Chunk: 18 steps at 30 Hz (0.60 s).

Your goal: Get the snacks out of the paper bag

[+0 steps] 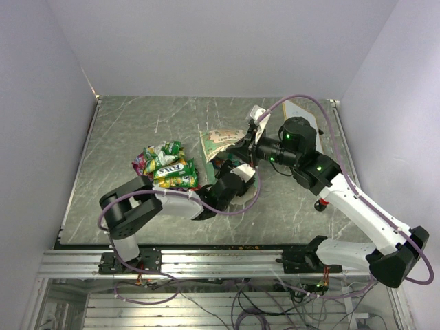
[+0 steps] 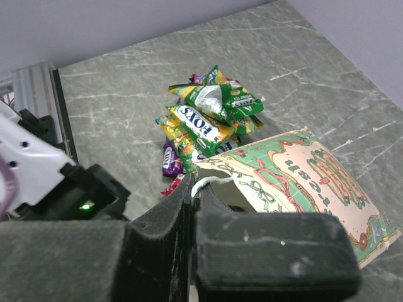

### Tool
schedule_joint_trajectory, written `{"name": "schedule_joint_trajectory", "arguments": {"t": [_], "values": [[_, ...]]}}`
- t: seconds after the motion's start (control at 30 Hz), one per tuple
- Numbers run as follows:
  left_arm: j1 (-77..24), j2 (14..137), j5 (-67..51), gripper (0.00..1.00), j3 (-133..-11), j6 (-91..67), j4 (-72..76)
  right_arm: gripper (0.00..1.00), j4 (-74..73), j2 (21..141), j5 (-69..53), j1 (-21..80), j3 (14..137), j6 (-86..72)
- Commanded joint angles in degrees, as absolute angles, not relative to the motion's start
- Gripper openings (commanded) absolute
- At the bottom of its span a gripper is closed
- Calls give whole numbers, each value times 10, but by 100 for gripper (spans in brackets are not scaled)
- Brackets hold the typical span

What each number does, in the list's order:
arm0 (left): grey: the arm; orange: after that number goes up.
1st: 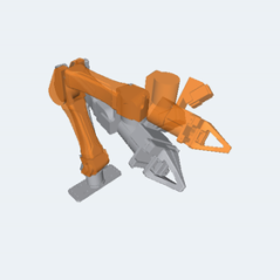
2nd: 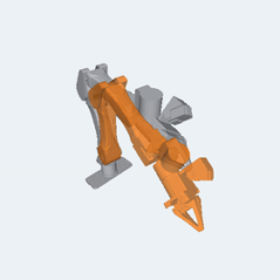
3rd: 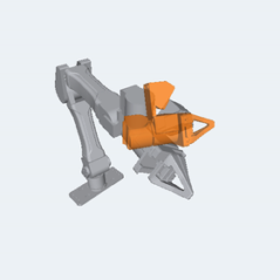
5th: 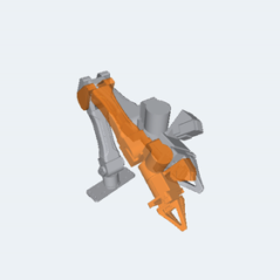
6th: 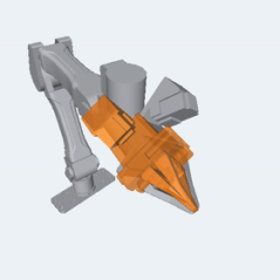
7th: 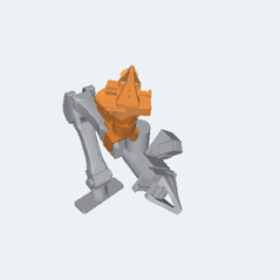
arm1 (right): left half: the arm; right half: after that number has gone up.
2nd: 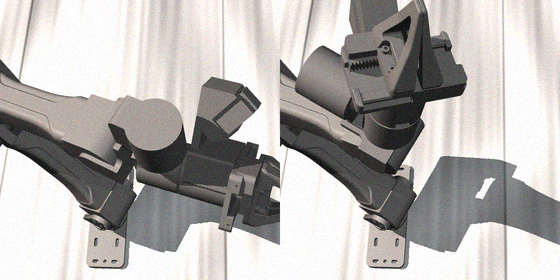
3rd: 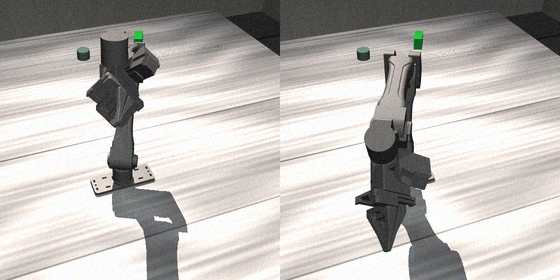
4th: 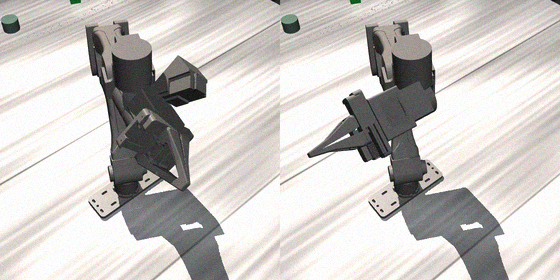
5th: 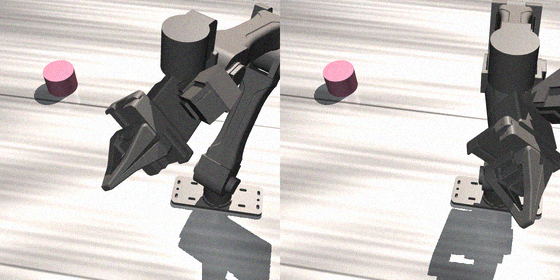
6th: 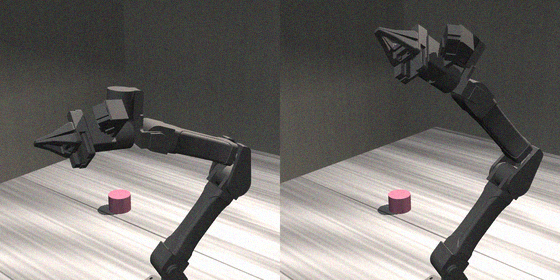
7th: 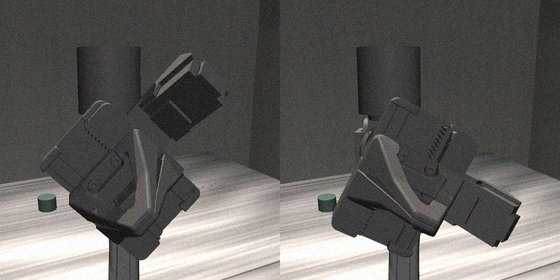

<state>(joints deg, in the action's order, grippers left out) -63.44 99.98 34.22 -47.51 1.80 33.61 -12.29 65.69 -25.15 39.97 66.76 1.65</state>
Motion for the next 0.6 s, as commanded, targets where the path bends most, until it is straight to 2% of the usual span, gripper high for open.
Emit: {"name": "schedule_joint_trajectory", "arguments": {"t": [0.0, 0.1, 0.17, 0.2, 0.33, 0.57], "values": [[-609, 1043, 344, 80, -513, 51, 324, 0, -140, 644, -279, 401, 697, 49], [-592, 1054, 334, 85, -522, 49, 326, 0, -156, 641, -276, 401, 702, 70], [-582, 1065, 319, 98, -529, 43, 324, 0, -151, 635, -270, 400, 696, 71], [-579, 1073, 312, 100, -533, 40, 324, 0, -146, 633, -272, 400, 692, 71], [-561, 1107, 274, 100, -570, 19, 298, 0, -128, 633, -299, 400, 688, 62], [-550, 1152, 298, 96, -602, -6, 227, 0, -132, 611, -273, 399, 682, 74]]}}
